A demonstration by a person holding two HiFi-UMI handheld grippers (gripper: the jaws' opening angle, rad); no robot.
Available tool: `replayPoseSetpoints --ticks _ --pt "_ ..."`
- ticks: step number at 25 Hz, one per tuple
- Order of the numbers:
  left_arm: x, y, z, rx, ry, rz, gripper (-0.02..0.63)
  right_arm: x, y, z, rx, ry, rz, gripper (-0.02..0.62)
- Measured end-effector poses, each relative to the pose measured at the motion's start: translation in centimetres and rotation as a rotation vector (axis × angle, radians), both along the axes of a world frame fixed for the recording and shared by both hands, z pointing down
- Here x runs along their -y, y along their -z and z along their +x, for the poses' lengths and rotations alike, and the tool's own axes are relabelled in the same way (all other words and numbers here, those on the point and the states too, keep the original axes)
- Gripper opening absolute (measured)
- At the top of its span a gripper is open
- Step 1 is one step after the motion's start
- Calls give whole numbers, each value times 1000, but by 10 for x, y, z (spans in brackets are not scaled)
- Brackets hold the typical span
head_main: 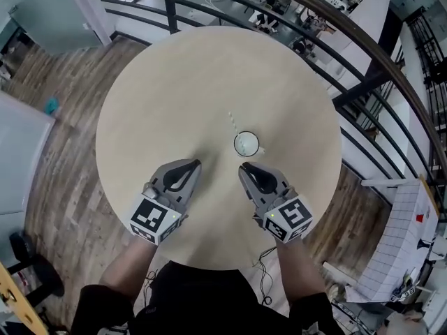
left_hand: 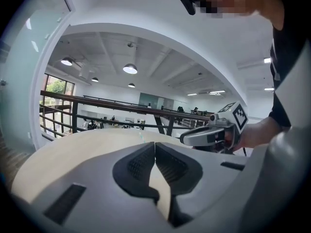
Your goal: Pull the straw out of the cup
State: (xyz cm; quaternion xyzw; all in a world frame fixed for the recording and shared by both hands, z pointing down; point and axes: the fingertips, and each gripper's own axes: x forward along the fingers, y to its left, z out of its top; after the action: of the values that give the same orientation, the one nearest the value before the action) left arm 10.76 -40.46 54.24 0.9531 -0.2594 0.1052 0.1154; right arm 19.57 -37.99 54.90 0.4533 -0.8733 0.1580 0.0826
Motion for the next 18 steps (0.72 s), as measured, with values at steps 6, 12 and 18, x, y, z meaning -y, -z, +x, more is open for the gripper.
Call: replayPoseSetpoints --ticks 6,12,18 --pt "16 -22 -1 4 14 -14 8 32 -27 4 -23 -3 -18 96" --pt "22 -47 3 -12 6 -37 8 56 -64 5 -88 -3 -49 183" --pt "25 -72 13 -12 6 -43 8 74 -80 19 -218 -9 -34 195"
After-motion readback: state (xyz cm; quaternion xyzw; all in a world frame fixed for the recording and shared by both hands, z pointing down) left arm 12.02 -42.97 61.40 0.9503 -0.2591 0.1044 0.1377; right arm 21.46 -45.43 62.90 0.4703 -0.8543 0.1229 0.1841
